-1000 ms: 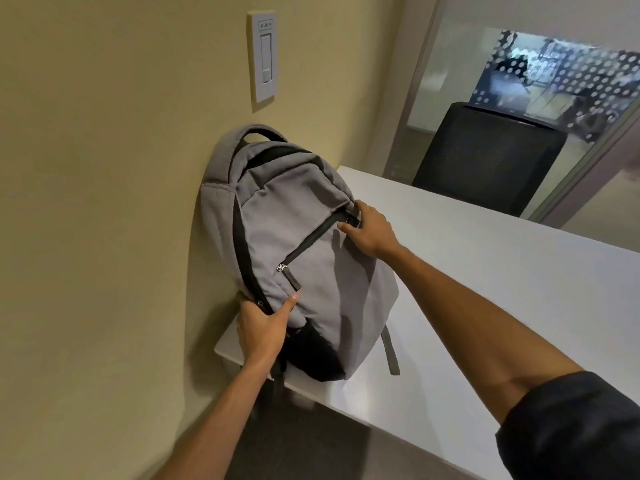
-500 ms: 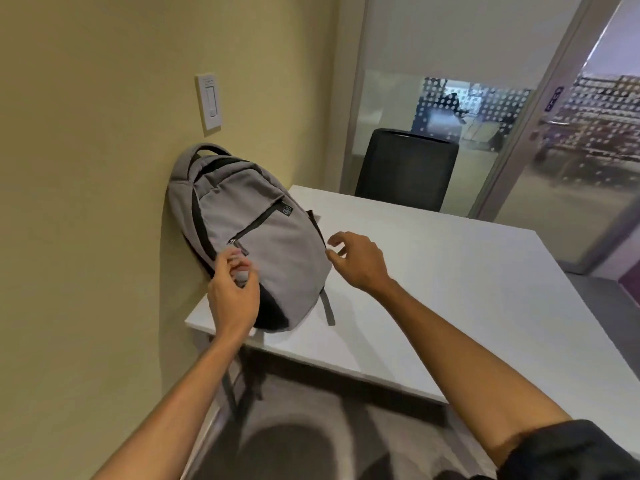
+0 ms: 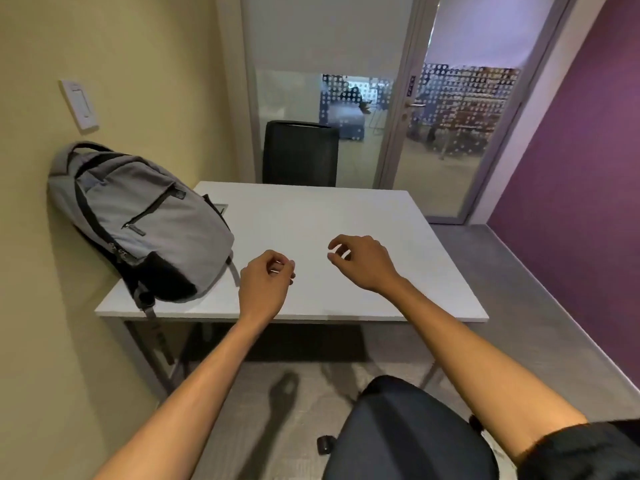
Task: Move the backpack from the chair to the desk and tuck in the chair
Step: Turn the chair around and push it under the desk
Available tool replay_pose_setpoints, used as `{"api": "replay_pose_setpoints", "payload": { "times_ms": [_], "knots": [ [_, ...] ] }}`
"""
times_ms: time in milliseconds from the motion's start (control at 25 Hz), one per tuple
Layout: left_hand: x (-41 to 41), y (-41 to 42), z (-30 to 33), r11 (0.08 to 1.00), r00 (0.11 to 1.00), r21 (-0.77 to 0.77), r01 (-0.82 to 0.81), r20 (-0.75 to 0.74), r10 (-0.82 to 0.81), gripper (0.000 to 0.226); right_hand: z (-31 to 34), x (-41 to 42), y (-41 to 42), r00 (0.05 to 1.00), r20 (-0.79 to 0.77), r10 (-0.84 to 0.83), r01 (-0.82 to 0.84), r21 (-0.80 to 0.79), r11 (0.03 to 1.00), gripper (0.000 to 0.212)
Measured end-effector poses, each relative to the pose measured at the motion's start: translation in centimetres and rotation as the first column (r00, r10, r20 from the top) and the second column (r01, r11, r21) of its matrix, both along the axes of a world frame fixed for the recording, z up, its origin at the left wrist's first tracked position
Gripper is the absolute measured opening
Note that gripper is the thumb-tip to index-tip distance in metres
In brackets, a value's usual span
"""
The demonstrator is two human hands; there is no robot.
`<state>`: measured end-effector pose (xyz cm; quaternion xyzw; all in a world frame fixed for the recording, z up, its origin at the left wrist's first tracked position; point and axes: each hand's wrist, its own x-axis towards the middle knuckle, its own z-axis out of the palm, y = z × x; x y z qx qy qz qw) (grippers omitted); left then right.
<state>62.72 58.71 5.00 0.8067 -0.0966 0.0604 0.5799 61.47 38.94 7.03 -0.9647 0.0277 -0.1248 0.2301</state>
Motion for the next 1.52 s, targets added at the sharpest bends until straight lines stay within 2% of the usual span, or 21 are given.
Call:
{"api": "replay_pose_setpoints", "payload": {
  "times_ms": [200,320,520,760,960,1080,1160,1240,1280,1400,1520],
  "knots": [
    [-4.8,-7.3,1.2,0.974,0.974,0.049,0.221,0.039,-0.223,0.012,1.4,-8.5,-6.6,0.98,-0.011,-0.199,0.199,-0.038,0.979,0.03],
    [-7.6,-10.9,1.3,0.934,0.934,0.061,0.353,0.037,-0.355,0.012,2.3,-13.7,-9.5,0.933,-0.02,-0.358,0.357,-0.058,0.932,0.03],
    [-12.5,-15.7,1.5,0.831,0.831,0.072,0.552,0.036,-0.555,0.011,3.5,-22.6,-13.6,0.831,-0.003,-0.556,0.554,-0.076,0.829,0.029],
    [-21.1,-21.8,0.6,0.695,0.696,0.089,0.714,0.023,-0.718,0.015,3.4,-34.1,-18.5,0.725,-0.063,-0.686,0.667,-0.187,0.721,0.032],
    [-30.2,-29.0,-2.3,0.574,0.578,0.071,0.816,-0.075,-0.813,0.01,0.7,-44.6,-24.4,0.589,-0.155,-0.793,0.769,-0.195,0.609,0.03],
    [-35.6,-33.3,-4.0,0.52,0.524,0.067,0.852,-0.125,-0.843,0.007,-1.6,-49.9,-28.4,0.491,-0.24,-0.837,0.803,-0.249,0.542,0.036],
    [-38.6,-35.5,-5.0,0.474,0.482,0.087,0.876,-0.154,-0.862,0.005,-3.3,-52.9,-30.7,0.365,-0.325,-0.873,0.82,-0.332,0.467,0.04],
    [-41.0,-37.3,-6.4,0.419,0.437,0.13,0.899,-0.19,-0.879,0.011,-5.6,-55.1,-32.7,0.247,-0.432,-0.867,0.852,-0.329,0.407,0.039],
    [-42.1,-38.1,-7.0,0.387,0.411,0.147,0.91,-0.213,-0.886,0.015,-6.8,-56.0,-33.5,0.233,-0.476,-0.848,0.88,-0.268,0.392,0.041],
    [-44.6,-39.5,-8.3,0.308,0.359,0.213,0.927,-0.27,-0.893,0.028,-10.0,-57.0,-35.4,0.306,-0.49,-0.816,0.93,-0.028,0.366,0.043],
    [-47.4,-40.0,-9.3,0.245,0.339,0.292,0.924,-0.334,-0.88,0.044,-10.6,-57.1,-36.1,0.374,-0.464,-0.803,0.92,0.074,0.386,0.042]
  ]
}}
